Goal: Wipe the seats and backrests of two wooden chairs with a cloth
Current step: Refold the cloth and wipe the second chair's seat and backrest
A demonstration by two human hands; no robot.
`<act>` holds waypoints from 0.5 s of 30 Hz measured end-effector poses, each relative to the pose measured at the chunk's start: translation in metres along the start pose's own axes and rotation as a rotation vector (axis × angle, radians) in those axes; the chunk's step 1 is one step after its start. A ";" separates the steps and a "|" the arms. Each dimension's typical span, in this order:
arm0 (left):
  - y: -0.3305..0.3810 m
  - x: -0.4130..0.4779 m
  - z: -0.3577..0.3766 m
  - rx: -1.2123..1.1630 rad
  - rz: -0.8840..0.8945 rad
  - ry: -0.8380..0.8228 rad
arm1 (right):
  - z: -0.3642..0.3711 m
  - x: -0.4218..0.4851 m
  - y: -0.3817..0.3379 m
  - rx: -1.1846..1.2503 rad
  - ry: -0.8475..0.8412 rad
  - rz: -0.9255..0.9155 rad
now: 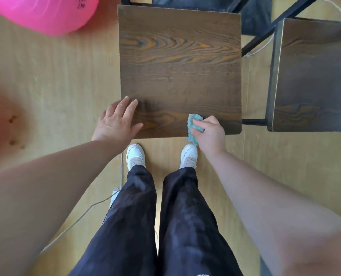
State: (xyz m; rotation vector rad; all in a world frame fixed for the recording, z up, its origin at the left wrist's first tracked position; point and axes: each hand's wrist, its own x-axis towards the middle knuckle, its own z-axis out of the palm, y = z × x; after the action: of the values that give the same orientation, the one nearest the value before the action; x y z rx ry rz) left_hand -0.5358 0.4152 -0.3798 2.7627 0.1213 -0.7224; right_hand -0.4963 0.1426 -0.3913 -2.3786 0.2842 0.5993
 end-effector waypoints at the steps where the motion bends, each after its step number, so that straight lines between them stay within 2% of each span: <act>1: -0.005 -0.004 0.001 -0.005 -0.019 0.000 | 0.008 -0.003 -0.007 0.006 -0.020 -0.008; 7: -0.041 -0.030 0.002 -0.014 -0.118 0.008 | 0.059 -0.024 -0.051 -0.113 -0.174 -0.200; 15: -0.082 -0.051 -0.001 -0.073 -0.256 0.072 | 0.136 -0.044 -0.109 -0.076 -0.388 -0.326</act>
State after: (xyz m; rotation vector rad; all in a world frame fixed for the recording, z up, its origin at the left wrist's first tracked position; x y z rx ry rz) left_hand -0.5918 0.4932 -0.3744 2.7319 0.5133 -0.6635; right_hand -0.5433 0.3155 -0.4018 -2.2502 -0.2950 0.9023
